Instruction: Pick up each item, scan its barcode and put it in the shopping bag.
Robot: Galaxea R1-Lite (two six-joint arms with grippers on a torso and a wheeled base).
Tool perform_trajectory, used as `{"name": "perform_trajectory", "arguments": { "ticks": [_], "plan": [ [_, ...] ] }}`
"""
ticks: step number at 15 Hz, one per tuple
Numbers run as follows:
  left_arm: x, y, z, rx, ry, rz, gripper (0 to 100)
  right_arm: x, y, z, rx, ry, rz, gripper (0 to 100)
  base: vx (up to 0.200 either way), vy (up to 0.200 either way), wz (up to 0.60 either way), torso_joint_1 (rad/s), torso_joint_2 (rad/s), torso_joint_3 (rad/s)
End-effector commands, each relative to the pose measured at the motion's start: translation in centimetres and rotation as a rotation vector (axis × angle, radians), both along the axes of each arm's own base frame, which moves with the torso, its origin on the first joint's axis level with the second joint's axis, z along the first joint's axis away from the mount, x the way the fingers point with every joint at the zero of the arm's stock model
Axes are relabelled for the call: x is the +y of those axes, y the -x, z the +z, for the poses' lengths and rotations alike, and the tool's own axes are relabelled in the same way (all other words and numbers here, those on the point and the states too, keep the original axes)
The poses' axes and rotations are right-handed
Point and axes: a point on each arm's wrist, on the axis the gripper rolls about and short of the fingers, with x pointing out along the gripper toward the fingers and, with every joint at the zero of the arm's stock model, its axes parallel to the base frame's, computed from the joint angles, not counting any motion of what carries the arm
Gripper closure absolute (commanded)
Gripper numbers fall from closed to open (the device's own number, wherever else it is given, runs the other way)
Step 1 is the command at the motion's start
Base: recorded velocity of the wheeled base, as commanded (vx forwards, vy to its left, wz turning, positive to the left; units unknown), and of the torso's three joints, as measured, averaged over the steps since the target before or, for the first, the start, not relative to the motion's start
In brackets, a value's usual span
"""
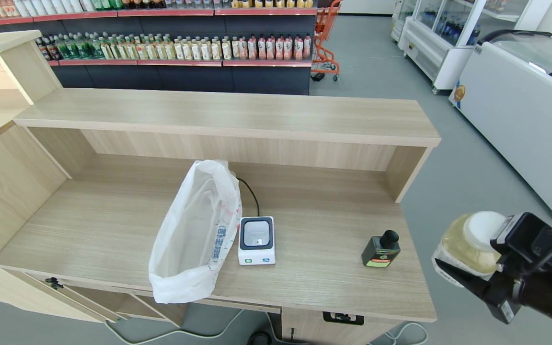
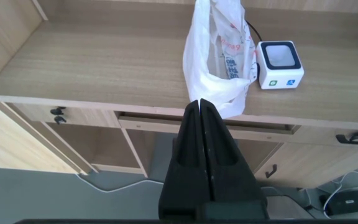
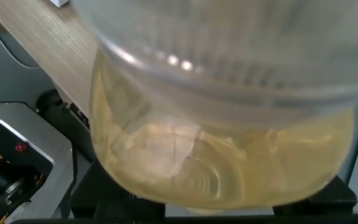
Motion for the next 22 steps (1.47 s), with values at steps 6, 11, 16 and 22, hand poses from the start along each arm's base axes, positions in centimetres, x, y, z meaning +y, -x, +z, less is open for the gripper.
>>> {"name": "perform_trajectory", "arguments": {
  "ticks": [6, 11, 16, 22],
  "plan": [
    [0.0, 0.0, 0.0, 0.001, 0.0, 0.0, 100, -0.3, -0.2, -0.3, 0.002, 0.034, -0.015, 100, 0.0, 0.0, 0.0, 0.0, 0.0, 0.0],
    [0.0, 0.0, 0.0, 0.001, -0.001, 0.0, 100, -0.2, -0.6, -0.3, 0.006, 0.036, -0.019, 100, 0.0, 0.12, 0.0, 0.001, 0.0, 0.0],
    [0.0, 0.0, 0.0, 0.001, -0.003, 0.0, 100, 0.6, -3.3, -0.5, -0.073, 0.017, -0.033, 100, 0.0, 0.2, 0.0, 0.001, 0.0, 0.001],
    [0.0, 0.0, 0.0, 0.0, -0.004, 0.0, 100, 1.6, -10.8, -1.7, -0.214, -0.037, 0.018, 100, 0.0, 0.2, 0.0, 0.004, 0.01, 0.004]
  ]
}}
